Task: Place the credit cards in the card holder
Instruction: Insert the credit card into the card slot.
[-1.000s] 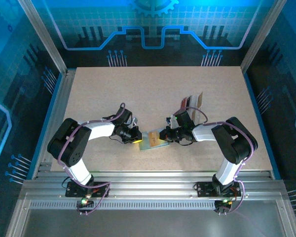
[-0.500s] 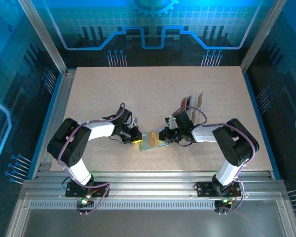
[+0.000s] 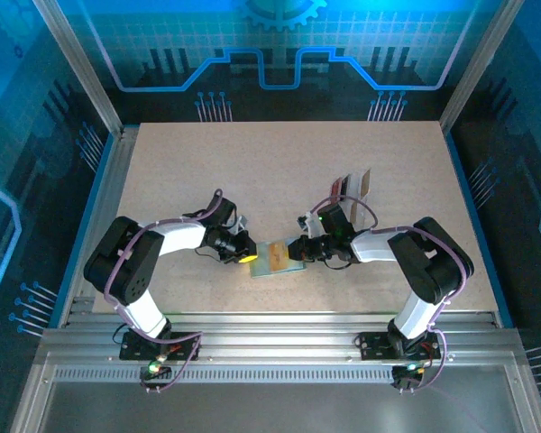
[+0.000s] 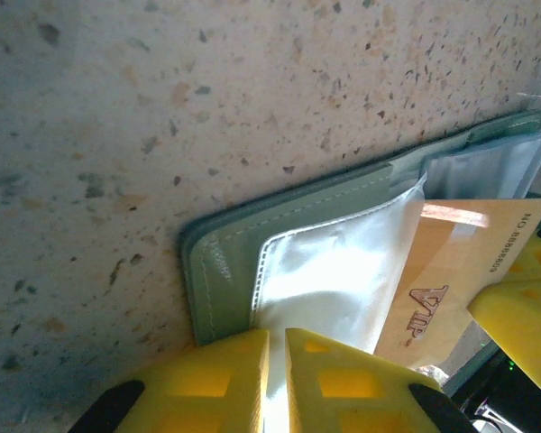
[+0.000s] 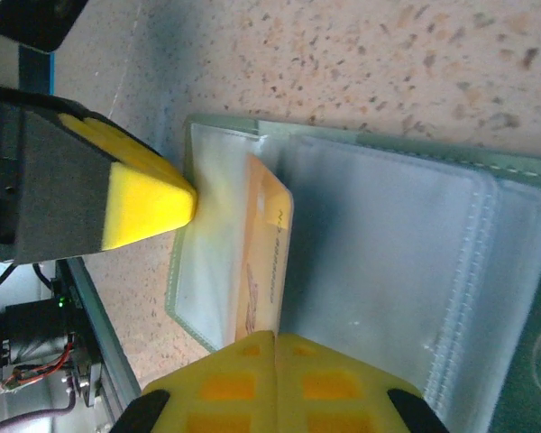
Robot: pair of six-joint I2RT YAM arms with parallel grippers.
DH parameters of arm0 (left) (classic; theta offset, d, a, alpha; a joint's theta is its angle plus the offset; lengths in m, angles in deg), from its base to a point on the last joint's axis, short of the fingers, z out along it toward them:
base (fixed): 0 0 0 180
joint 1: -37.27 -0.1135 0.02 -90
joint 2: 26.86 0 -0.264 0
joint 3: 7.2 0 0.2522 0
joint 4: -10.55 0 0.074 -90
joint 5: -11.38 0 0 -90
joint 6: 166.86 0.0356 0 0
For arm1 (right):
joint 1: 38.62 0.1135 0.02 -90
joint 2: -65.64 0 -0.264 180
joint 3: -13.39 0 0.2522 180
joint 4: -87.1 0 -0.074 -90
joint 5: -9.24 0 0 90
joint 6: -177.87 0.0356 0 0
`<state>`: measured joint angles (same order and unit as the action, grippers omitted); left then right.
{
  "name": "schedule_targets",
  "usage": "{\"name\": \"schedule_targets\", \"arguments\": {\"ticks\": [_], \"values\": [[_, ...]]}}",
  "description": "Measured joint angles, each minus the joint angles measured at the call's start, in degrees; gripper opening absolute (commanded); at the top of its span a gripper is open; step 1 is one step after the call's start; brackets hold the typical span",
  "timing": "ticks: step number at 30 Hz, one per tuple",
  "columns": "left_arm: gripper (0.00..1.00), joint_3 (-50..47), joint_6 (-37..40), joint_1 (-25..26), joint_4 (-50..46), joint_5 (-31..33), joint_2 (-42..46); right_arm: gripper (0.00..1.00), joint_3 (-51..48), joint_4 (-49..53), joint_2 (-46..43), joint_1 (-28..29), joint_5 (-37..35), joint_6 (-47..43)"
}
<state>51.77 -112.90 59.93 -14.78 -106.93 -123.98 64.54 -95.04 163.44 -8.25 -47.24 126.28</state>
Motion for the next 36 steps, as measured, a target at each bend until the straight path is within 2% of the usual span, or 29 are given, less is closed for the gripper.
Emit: {"name": "schedule_targets", "arguments": {"ticks": [11, 36], "values": [[0.14, 0.00, 0.00, -0.39, -0.37, 0.00, 0.00, 0.00, 0.07, -0.96, 1.97, -0.04, 1.42, -2.19], [0.13, 0.04, 0.04, -0.42, -1.64, 0.09, 0.44, 0.00, 8.09, 14.69, 2.78, 0.00, 0.11, -9.18]]}}
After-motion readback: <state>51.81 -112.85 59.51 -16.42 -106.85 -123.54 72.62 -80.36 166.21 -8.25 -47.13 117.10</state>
